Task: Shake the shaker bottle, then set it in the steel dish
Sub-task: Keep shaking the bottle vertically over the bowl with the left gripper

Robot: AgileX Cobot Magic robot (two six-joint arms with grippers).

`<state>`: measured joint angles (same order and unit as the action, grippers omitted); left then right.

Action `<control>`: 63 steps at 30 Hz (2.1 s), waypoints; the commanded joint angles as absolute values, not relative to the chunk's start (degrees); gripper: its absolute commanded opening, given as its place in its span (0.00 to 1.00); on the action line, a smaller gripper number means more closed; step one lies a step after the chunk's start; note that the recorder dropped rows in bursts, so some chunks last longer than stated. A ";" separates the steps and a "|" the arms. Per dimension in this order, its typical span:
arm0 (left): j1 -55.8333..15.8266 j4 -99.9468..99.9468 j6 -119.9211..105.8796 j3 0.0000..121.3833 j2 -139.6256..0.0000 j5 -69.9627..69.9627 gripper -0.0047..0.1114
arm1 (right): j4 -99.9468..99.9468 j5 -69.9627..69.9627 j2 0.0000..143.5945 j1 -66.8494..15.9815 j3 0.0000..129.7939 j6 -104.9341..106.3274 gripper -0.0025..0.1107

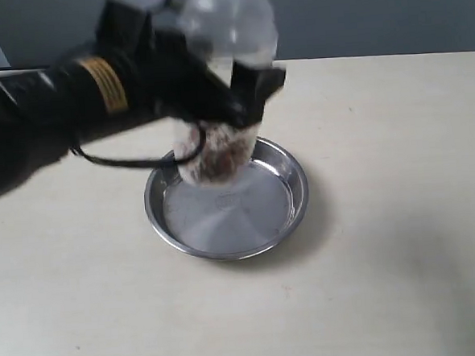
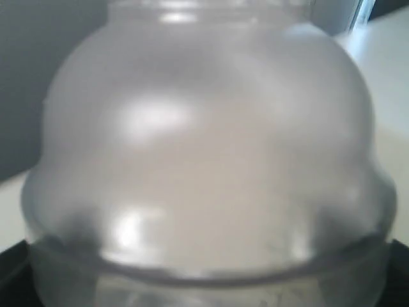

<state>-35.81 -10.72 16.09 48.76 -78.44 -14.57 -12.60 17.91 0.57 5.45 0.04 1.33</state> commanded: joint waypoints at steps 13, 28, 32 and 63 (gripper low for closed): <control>-35.50 -4.15 10.47 42.18 -82.40 -16.04 0.04 | -12.53 17.45 0.28 5.58 0.00 1.47 0.02; -35.16 -8.40 18.03 46.76 -79.85 -18.81 0.04 | -12.53 17.45 0.28 5.58 0.00 1.47 0.02; -35.53 -13.57 17.33 52.22 -74.12 -17.51 0.04 | -12.53 17.45 0.28 5.58 0.00 1.47 0.02; -33.88 -7.18 15.26 45.92 -87.35 -19.64 0.04 | -12.53 17.45 0.28 5.58 0.00 1.47 0.02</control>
<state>-33.79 -7.67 14.05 46.38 -86.80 -20.37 -12.60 17.91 0.57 5.45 0.04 1.33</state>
